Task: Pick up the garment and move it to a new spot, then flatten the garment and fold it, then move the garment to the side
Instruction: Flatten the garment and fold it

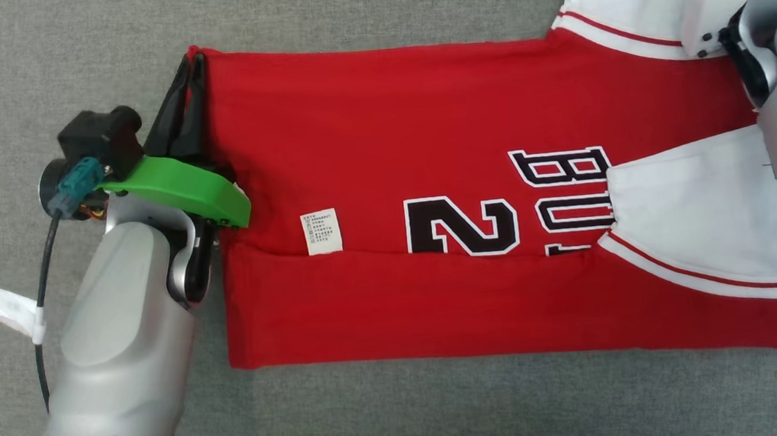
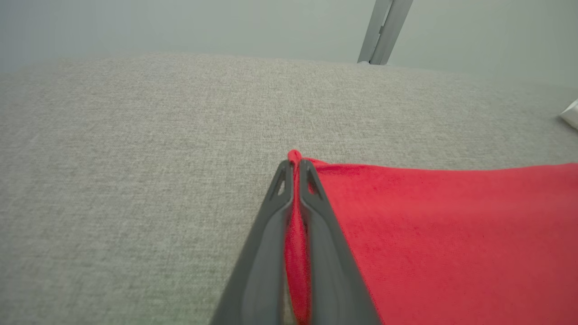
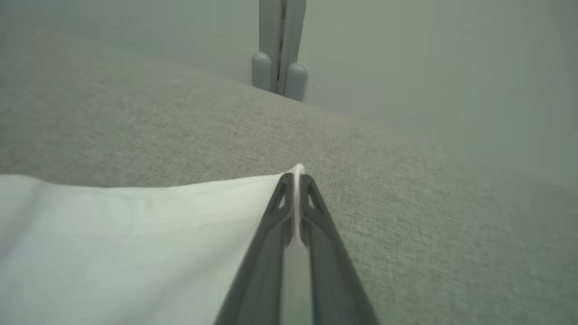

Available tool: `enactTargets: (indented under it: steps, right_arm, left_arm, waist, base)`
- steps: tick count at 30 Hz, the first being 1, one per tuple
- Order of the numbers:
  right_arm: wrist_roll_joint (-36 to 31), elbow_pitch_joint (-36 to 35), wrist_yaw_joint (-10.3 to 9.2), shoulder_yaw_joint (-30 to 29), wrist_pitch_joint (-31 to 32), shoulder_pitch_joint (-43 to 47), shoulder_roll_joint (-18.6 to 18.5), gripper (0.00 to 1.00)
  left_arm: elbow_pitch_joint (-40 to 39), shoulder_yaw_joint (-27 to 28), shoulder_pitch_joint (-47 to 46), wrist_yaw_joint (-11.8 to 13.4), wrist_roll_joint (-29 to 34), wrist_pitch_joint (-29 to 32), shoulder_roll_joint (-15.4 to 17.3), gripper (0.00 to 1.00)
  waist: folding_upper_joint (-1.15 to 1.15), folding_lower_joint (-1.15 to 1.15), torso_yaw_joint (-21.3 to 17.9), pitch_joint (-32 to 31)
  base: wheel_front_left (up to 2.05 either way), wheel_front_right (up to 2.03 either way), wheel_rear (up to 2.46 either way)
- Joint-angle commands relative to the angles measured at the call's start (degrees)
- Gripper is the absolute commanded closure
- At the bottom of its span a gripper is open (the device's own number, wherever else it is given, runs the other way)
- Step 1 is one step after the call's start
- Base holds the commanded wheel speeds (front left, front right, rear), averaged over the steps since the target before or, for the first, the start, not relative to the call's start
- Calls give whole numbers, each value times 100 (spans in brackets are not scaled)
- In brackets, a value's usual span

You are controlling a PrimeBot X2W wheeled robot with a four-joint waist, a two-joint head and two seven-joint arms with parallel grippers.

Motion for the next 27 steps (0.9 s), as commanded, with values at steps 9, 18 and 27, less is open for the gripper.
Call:
enactTargets:
  steps: [9, 18, 27]
  right_arm:
    - [-439, -776, -12, -869, -930, -58, 310, 100]
    - [151, -2297, -12, -720, -940, 1270, 718, 100]
    - [841, -3055, -12, -552, -941, 3142, 843, 100]
  left_arm:
    - [-700, 760, 279, 18, 398, 1, 29, 100]
    - [-1023, 1193, 992, 18, 709, 1, -23, 100]
    - [-1022, 1462, 2019, 18, 912, 1, -130, 100]
  waist:
    - [0, 0, -166, -268]
    - [0, 0, -505, -760]
    - [0, 0, -793, -1319]
  base:
    - [0, 0, 0]
    - [0, 0, 0]
    - [0, 0, 0]
